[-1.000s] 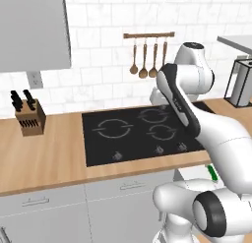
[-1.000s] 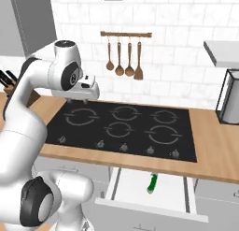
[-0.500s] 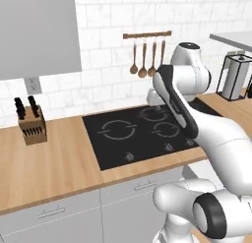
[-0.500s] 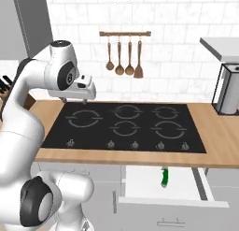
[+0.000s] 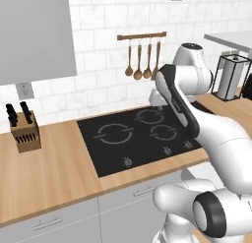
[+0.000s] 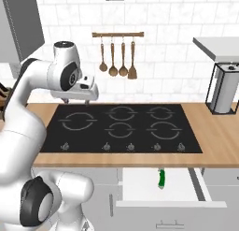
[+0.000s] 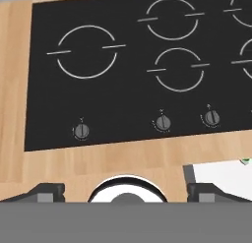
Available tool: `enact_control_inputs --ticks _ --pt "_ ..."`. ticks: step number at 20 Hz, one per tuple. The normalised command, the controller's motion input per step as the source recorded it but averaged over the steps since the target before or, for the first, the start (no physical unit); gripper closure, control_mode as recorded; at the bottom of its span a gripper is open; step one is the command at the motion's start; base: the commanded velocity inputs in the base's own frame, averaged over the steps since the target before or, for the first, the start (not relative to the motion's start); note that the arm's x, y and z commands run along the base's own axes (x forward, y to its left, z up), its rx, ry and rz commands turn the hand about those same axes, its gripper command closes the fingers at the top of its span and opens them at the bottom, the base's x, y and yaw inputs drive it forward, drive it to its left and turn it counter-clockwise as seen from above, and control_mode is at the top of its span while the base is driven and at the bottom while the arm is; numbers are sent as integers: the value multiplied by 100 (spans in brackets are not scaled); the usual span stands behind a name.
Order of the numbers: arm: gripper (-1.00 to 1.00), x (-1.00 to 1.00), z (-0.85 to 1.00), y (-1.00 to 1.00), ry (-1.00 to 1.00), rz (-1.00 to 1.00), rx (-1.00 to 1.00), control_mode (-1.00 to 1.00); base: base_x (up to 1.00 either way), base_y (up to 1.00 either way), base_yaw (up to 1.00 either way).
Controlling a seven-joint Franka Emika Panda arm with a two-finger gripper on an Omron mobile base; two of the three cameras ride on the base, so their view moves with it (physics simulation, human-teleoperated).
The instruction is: Pick up the knife from the drawer and place it on the cutting board. Then place the meat from the plate to the cutting board.
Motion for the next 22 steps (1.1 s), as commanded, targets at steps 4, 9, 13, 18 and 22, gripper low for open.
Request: enact_control_inputs --ticks 4,9,13,18,22 --pt "-100 -90 -46 -84 0 0 13 -100 0 0 0" --pt "-100 -100 -30 -100 -7 0 25 -100 0 0 0" --pt "-100 -87 -39 -100 -4 -1 22 -100 0 0 0" --pt "-100 -40 -63 -90 5 -6 4 -100 0 0 0" --pt "-100 31 -57 -70 15 0 1 -100 0 0 0"
